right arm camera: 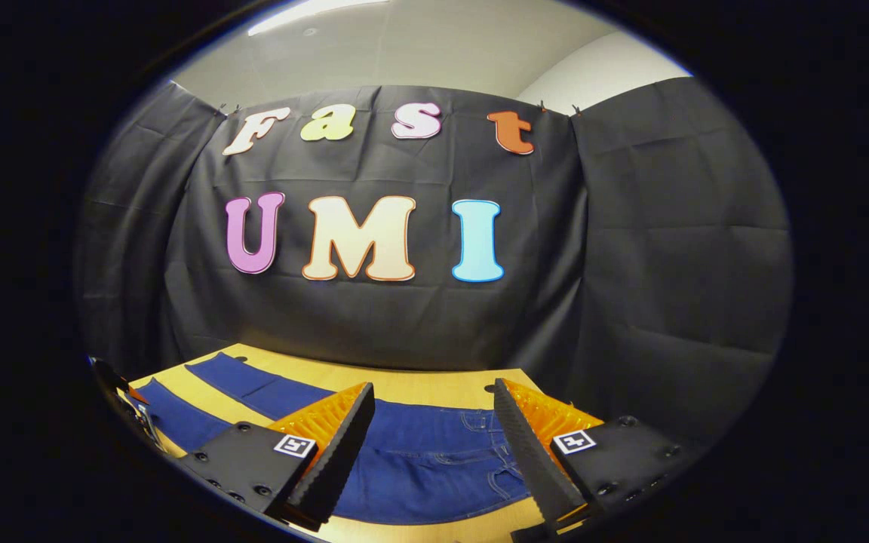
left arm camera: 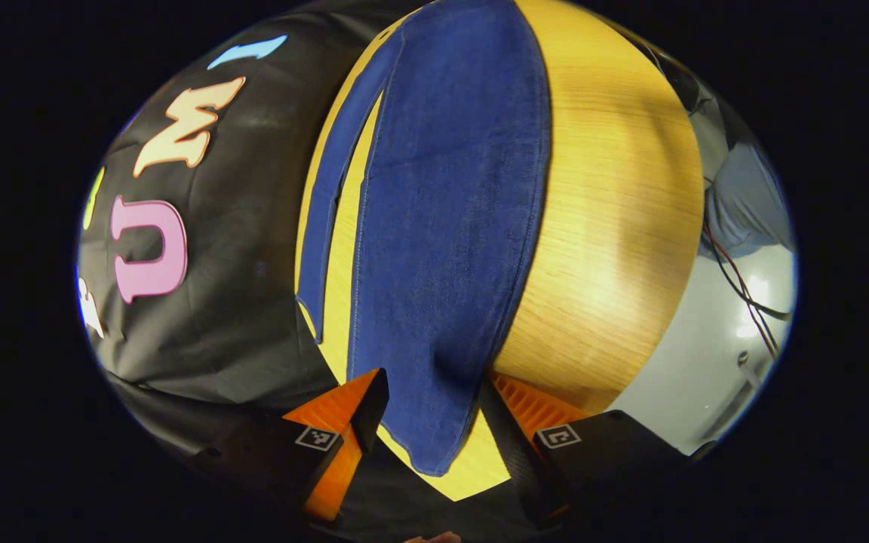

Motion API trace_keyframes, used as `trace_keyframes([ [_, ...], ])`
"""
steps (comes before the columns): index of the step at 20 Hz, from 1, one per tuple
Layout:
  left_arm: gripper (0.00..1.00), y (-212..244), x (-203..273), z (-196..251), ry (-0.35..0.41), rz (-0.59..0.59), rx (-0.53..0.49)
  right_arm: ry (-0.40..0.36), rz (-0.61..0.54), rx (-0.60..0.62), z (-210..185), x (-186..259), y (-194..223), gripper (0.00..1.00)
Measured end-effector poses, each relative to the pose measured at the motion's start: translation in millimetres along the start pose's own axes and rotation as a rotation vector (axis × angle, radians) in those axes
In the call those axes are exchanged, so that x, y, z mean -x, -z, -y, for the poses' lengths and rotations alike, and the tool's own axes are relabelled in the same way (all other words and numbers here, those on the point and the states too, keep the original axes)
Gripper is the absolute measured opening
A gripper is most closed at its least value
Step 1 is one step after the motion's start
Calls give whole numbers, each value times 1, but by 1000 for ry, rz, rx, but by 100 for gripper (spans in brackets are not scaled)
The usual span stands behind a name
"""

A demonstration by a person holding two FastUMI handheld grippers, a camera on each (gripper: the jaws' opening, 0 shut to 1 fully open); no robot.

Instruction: Grasp the waist and the cuffs of the jeans and fold them to make the two legs overlap; first hold the waist and fold one-third of the jeans toward the cuffs, then hold the cuffs and fold the remaining one-third in the same direction to finish folding.

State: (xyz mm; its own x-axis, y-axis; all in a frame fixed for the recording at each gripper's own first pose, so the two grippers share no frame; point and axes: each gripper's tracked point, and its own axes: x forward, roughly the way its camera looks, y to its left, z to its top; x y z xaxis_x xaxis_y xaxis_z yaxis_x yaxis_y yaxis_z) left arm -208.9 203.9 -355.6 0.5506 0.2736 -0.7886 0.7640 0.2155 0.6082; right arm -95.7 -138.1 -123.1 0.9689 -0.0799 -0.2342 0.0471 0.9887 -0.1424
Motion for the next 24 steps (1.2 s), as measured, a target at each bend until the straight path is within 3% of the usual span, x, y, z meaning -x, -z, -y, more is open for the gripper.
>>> trace_keyframes([
  [4,27,-6,-5,7,18,-15,-37,3,-3,26,14,4,4,99],
  [9,3,-4,-5,15,19,-54,74,-33,-61,213,34,3,35,99],
  [16,0,-6,-6,15,16,-60,117,-144,-147,734,59,11,118,100],
  [21,0,-6,-8,15,-7,-60,107,-343,-215,1136,49,28,199,99],
  [24,0,-5,-9,13,-26,-60,102,-428,-228,1229,34,33,229,99],
])
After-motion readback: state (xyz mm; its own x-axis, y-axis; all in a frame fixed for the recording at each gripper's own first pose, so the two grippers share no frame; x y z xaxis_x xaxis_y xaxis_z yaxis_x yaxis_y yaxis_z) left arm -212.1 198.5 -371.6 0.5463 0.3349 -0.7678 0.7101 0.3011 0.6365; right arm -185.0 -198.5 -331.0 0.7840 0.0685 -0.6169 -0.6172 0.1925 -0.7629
